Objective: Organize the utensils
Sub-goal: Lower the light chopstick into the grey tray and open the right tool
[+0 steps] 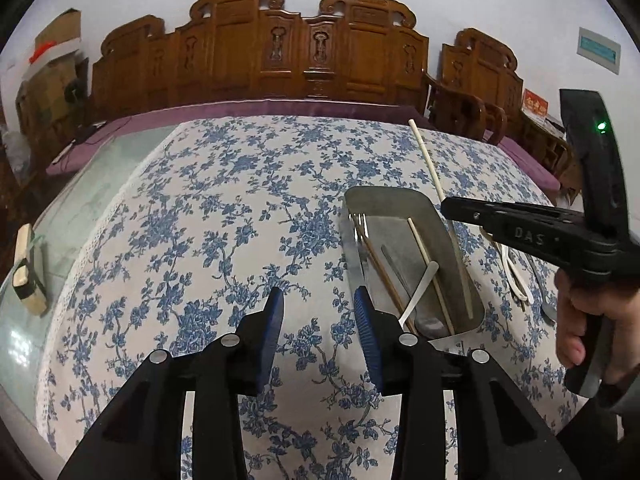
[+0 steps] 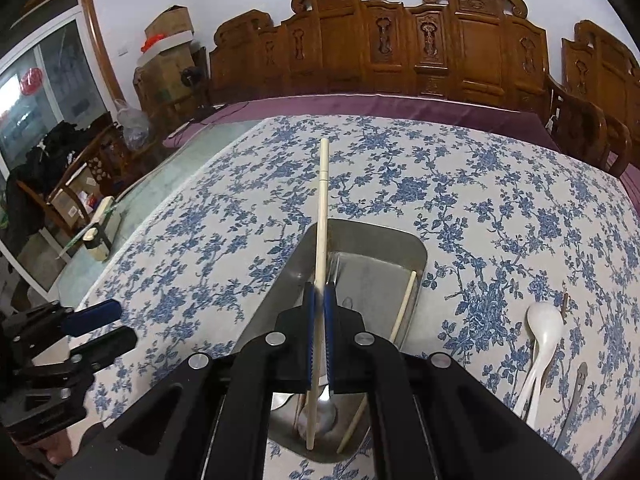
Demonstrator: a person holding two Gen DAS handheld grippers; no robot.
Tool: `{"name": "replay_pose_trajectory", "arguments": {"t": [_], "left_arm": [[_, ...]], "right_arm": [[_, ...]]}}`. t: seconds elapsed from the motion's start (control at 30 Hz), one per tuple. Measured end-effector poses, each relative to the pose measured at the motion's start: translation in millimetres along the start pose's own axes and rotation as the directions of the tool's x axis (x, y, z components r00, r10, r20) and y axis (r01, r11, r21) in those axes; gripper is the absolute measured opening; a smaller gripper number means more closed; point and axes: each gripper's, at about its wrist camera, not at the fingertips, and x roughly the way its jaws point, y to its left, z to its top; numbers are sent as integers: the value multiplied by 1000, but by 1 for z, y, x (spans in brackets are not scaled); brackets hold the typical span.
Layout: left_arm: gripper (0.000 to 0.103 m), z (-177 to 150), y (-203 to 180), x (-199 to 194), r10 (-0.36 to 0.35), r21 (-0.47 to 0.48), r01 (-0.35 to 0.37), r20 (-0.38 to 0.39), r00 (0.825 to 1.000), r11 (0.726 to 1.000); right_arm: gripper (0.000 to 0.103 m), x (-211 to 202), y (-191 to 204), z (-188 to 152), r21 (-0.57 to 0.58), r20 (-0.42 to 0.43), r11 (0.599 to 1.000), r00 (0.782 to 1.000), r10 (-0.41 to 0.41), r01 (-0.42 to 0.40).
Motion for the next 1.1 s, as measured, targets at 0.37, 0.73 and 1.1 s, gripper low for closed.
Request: {"name": "replay_pose_trajectory", "arguments": {"t": [0.37, 0.73, 1.1], "left_arm": [[51, 1, 0, -4, 12, 5, -13, 22, 1000, 1000], [68, 2, 2, -9, 33, -3, -33, 48, 998, 999], [91, 1, 1, -12, 36, -6, -36, 64, 997, 999]], "right_arm": [[6, 27, 1, -18, -17, -64, 999, 997, -37, 36], [7, 38, -2, -25, -30, -117, 999, 992, -38, 35], [7, 14, -6, -25, -32, -77, 999, 997, -12, 9]]}}
